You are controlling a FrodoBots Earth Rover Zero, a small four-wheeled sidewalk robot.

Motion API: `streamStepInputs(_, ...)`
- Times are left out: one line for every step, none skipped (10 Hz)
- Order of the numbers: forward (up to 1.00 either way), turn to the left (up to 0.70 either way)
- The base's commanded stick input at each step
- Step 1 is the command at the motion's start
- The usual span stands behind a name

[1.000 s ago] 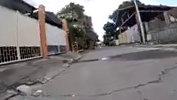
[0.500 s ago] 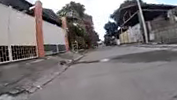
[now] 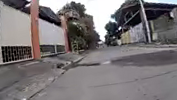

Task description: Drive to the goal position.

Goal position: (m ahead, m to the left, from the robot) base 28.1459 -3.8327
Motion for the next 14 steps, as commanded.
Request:
streamStepInputs(1.00, 0.00)
streamStepInputs(1.00, 0.00)
streamStepInputs(1.00, 0.00)
streamStepInputs(1.00, 0.00)
streamStepInputs(1.00, 0.00)
streamStepInputs(1.00, 0.00)
streamStepInputs(1.00, 0.00)
streamStepInputs(1.00, 0.00)
streamStepInputs(1.00, 0.00)
streamStepInputs(1.00, 0.00)
streamStepInputs(1.00, 0.00)
streamStepInputs(1.00, -0.18)
streamStepInputs(1.00, -0.36)
streamStepInputs(1.00, -0.40)
